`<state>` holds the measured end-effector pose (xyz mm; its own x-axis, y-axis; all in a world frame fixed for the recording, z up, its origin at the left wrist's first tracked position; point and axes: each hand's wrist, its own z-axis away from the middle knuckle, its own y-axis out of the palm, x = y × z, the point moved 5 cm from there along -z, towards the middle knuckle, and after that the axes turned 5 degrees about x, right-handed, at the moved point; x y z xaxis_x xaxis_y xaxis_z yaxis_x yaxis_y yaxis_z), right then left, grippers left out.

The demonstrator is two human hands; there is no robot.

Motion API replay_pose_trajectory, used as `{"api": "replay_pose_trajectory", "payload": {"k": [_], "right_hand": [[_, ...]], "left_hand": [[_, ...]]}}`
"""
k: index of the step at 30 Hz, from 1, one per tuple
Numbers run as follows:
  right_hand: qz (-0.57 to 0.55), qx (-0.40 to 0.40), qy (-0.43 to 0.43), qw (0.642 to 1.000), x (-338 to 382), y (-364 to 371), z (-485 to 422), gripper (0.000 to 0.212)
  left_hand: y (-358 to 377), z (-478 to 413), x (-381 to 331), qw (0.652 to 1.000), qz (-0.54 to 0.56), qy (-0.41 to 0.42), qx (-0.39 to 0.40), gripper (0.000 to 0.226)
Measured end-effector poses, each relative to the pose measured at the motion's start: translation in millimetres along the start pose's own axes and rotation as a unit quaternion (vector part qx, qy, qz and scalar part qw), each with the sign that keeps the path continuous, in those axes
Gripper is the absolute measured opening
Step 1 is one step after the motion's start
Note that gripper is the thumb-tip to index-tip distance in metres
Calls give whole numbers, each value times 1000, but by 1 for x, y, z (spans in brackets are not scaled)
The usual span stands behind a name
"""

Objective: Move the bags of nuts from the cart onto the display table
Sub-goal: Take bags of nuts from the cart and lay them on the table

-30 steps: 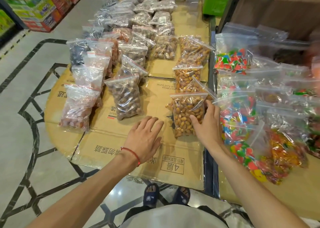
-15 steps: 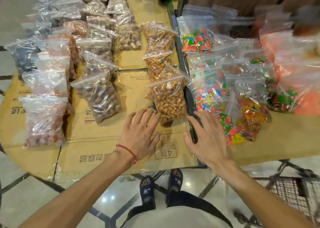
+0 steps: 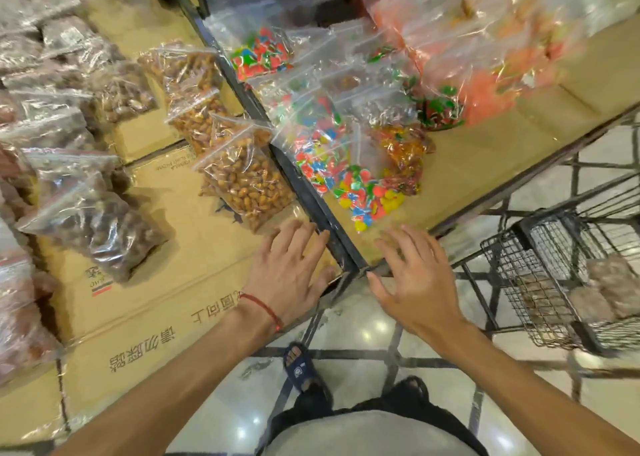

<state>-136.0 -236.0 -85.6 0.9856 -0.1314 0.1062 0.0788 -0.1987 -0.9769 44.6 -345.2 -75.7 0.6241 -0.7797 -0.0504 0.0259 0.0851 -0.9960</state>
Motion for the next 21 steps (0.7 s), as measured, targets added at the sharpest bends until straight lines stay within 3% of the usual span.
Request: {"api": "replay_pose_trajectory", "payload": {"k": [9,21], "right_hand": [[46,62,133,988,-105,-26,121,52],[35,50,265,962,-263,-63,313,54]], "left_hand": [[-3,-45,-162,990,-26,136,20,60],[19,-67,-417,962,-44,265,40,58]]}}
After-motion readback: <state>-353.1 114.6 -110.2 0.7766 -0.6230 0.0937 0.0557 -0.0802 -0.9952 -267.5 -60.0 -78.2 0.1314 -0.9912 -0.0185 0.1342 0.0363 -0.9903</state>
